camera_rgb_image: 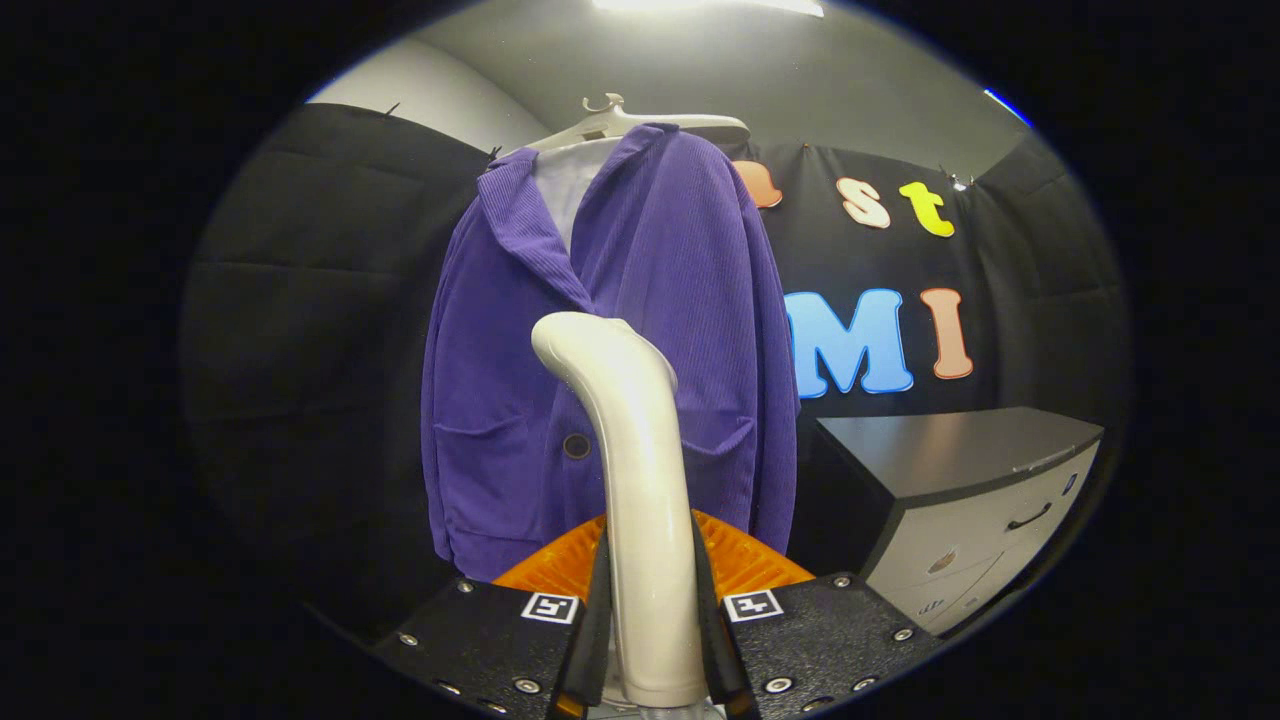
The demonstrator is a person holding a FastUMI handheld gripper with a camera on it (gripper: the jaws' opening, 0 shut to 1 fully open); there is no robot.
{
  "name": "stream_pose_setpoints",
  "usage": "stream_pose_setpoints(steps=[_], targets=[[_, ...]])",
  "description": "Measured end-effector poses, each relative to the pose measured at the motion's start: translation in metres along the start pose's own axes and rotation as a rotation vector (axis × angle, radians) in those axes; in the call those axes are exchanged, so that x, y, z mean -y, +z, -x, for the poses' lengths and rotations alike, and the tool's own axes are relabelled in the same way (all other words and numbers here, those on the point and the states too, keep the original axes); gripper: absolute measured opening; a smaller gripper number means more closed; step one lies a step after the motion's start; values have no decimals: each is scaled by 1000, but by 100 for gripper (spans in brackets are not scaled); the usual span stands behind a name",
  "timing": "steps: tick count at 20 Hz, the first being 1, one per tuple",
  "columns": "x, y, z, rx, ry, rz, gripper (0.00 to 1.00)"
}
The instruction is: Iron the clothes twice with a garment steamer, once on the left side and once on the right side.
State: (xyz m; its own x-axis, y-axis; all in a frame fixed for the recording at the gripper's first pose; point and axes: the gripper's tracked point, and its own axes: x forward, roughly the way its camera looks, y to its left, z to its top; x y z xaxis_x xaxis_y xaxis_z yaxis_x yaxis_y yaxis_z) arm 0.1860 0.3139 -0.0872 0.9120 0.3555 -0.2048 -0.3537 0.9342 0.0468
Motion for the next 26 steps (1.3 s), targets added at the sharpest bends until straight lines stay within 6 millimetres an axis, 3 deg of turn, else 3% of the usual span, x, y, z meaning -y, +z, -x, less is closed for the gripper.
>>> stream_pose_setpoints(steps=[4,11,16,20,23,26], targets=[[1,-30,6,-39,-12,14,38],[6,-54,19,-44,-29,32,39],[14,-105,35,-154,-45,26,38],[10,-125,46,-201,-39,22,38],[8,-124,53,-224,-30,12,38],[4,-97,61,-173,-8,3,38]])
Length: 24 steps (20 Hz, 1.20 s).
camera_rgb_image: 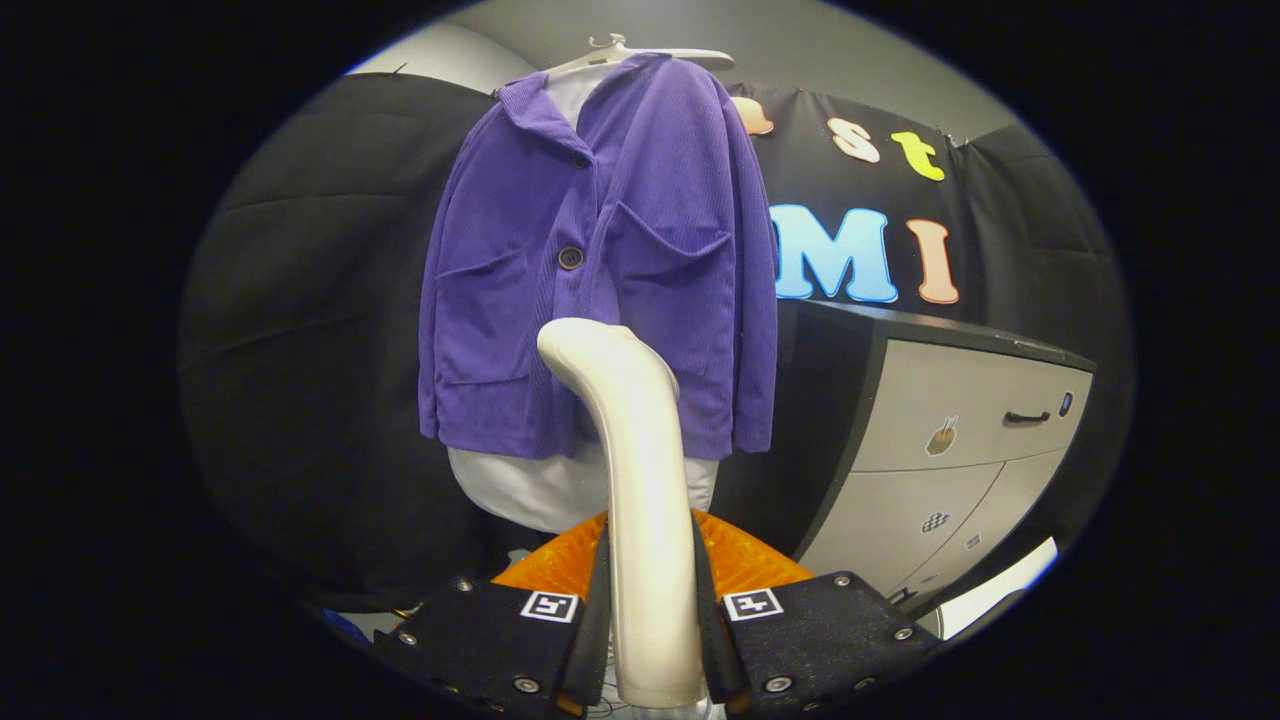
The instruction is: Iron the clothes twice with a garment steamer, once on the left side and once on the right side.
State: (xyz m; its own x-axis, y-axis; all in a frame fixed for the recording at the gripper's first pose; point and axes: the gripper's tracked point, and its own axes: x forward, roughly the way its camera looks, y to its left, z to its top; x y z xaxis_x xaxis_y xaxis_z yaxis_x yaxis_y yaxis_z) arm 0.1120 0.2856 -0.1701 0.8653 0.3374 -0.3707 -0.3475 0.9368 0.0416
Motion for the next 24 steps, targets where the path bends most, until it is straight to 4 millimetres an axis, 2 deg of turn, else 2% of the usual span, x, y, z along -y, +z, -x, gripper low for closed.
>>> stream_pose_setpoints(steps=[8,15,20,24], targets=[[-11,119,16,190,38,-17,38],[-48,237,18,384,89,-3,38],[-77,303,20,497,114,-11,38],[-101,353,6,538,119,6,38]])
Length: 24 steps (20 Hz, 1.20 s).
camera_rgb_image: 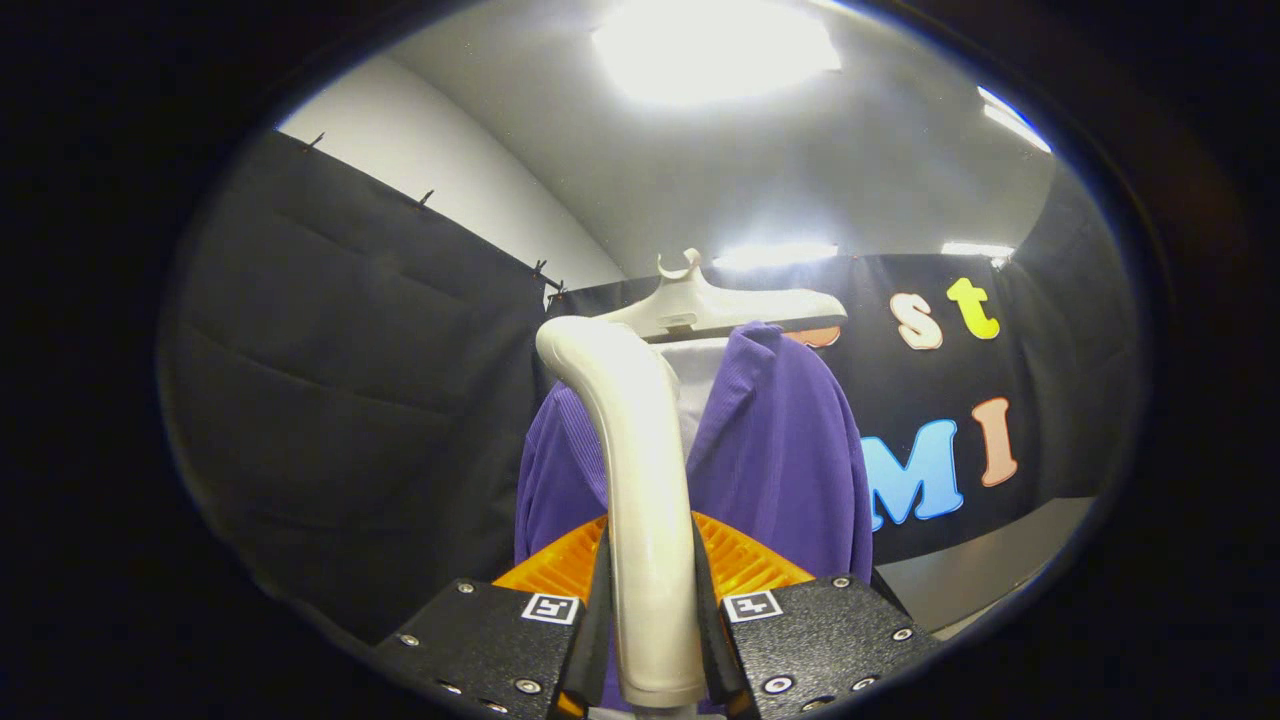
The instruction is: Iron the clothes twice with a garment steamer, once on the left side and once on the right side.
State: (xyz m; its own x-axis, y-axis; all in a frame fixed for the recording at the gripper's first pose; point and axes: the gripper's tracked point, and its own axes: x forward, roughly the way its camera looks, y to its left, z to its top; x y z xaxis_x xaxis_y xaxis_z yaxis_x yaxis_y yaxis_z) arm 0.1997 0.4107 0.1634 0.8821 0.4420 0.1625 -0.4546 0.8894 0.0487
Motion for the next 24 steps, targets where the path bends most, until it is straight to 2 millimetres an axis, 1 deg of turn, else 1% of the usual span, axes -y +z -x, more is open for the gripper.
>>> stream_pose_setpoints(steps=[4,6,8,10,11,13,16,21,24], targets=[[-22,14,-39,-7,5,30,38],[-29,16,-58,-12,2,44,38],[-36,10,-71,-30,-5,56,38],[-40,-4,-75,-52,-15,79,38],[-41,-10,-72,-55,-20,83,38],[-44,-29,-68,-73,-14,67,38],[-48,-53,-56,-109,-2,88,38],[-46,-88,-30,-163,20,99,38],[-41,-106,-16,-185,22,104,38]])
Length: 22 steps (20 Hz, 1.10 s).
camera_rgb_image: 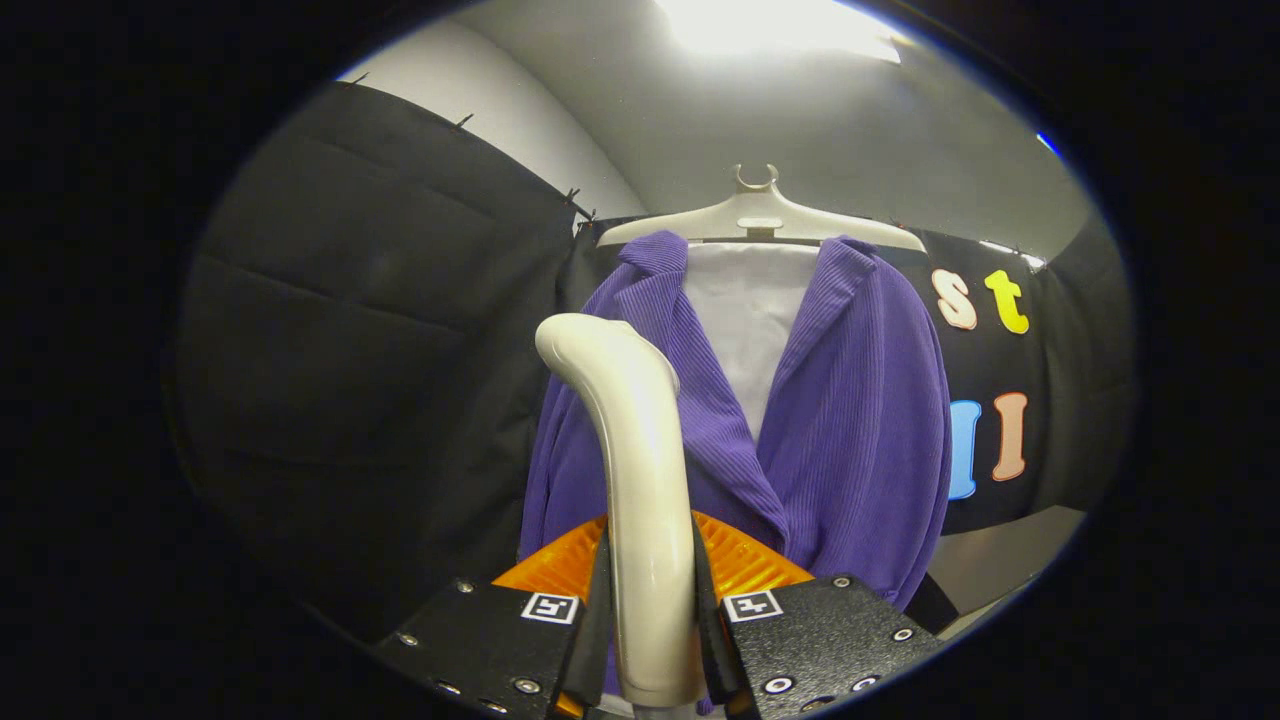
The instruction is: Iron the clothes twice with a garment steamer, once on the left side and once on the right side.
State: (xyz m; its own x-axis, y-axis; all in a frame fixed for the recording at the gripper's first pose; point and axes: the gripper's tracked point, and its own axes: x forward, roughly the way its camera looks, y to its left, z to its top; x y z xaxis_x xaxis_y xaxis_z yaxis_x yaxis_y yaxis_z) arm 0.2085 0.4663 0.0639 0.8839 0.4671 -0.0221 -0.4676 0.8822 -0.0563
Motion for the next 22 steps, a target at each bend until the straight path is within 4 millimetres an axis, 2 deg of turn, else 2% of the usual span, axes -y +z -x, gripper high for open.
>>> stream_pose_setpoints(steps=[3,10,18,22], targets=[[5,-15,10,2,-3,-14,38],[2,-89,27,-127,12,-12,38],[7,-142,52,-183,-1,14,38],[1,-181,66,-234,1,32,38]])
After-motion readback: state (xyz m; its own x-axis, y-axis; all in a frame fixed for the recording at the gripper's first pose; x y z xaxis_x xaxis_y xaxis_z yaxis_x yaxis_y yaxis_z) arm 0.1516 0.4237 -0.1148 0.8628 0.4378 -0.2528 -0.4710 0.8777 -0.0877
